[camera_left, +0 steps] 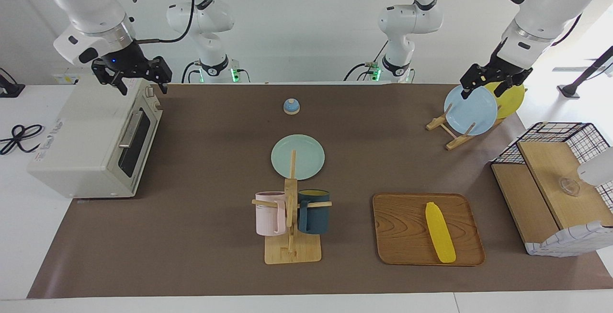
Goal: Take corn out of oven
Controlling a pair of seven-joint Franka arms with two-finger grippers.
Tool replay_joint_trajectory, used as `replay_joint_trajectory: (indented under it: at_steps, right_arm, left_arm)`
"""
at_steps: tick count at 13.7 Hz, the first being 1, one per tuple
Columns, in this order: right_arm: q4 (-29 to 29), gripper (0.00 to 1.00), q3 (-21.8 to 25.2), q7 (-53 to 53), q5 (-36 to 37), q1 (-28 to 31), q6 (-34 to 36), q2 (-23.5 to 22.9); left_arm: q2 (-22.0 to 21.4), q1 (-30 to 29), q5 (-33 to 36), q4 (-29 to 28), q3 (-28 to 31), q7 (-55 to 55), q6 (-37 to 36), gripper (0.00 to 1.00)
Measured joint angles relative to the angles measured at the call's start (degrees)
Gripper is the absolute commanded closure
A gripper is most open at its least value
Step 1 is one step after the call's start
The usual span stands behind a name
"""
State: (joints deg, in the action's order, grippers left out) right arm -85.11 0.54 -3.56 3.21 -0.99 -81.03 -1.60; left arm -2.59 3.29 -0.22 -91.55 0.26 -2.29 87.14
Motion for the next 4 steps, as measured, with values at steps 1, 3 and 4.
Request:
replay_joint_trajectory:
  at_steps: [1, 3, 4]
  right_arm:
    - [0.0, 0.0, 0.0, 0.0, 0.0, 0.0, 0.0, 0.0]
    - [0.0, 0.0, 0.0, 0.0, 0.0, 0.0, 0.0, 0.0]
    - [0.1, 0.0, 0.0, 0.0, 0.0, 0.0, 0.0, 0.0]
  left_arm:
    - [0.1, 0.0, 0.1, 0.6, -0.2, 0.0, -0.5, 0.0]
    - [0.2, 0.0, 0.1, 1.0, -0.3, 0.0, -0.6, 0.0]
    - [0.3, 0.0, 0.1, 1.1, -0.3, 0.0, -0.6, 0.0]
